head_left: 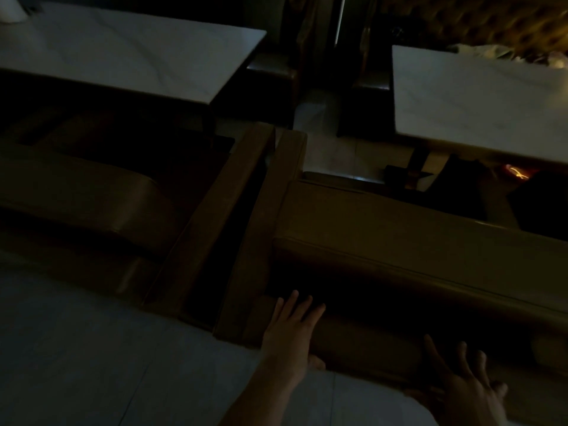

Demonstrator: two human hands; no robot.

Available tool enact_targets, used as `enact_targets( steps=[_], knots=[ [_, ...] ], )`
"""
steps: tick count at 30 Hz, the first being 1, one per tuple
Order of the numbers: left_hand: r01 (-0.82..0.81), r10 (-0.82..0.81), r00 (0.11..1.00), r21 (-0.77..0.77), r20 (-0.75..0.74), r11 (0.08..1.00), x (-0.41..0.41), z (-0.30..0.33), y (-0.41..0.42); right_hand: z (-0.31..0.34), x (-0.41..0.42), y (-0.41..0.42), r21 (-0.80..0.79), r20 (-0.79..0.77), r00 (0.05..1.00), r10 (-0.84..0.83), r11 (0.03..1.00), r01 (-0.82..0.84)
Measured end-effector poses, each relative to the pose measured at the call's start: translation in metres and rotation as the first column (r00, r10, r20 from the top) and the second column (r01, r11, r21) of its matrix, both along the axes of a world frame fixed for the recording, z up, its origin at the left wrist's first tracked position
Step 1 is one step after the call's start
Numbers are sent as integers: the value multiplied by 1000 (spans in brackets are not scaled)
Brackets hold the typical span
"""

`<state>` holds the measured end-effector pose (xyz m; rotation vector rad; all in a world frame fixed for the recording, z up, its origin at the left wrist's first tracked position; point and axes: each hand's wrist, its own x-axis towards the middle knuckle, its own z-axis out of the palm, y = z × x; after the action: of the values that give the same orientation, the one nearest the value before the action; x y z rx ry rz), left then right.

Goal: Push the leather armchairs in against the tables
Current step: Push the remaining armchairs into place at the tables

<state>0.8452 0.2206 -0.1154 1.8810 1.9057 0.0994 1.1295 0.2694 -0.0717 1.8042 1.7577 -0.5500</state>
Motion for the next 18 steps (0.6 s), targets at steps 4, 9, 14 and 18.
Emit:
enact_targets(
  steps=[4,9,14,18],
  knots=[
    [0,1,1000,11,-28,1000,0,2,-1,-6,6,-10,77,-39,998,44,996,-41],
    [19,-20,989,-7,-144,1000,5,6,-6,-5,15,-27,157,-108,989,102,984,-84],
    [38,-43,981,-32,-187,999,17,23,-8,14,18,-40,201,-261,955,139,976,-87],
    [89,-92,993,-38,-78,995,38,47,-30,34,27,-63,165,-317,947,58,986,-5]
  ],
)
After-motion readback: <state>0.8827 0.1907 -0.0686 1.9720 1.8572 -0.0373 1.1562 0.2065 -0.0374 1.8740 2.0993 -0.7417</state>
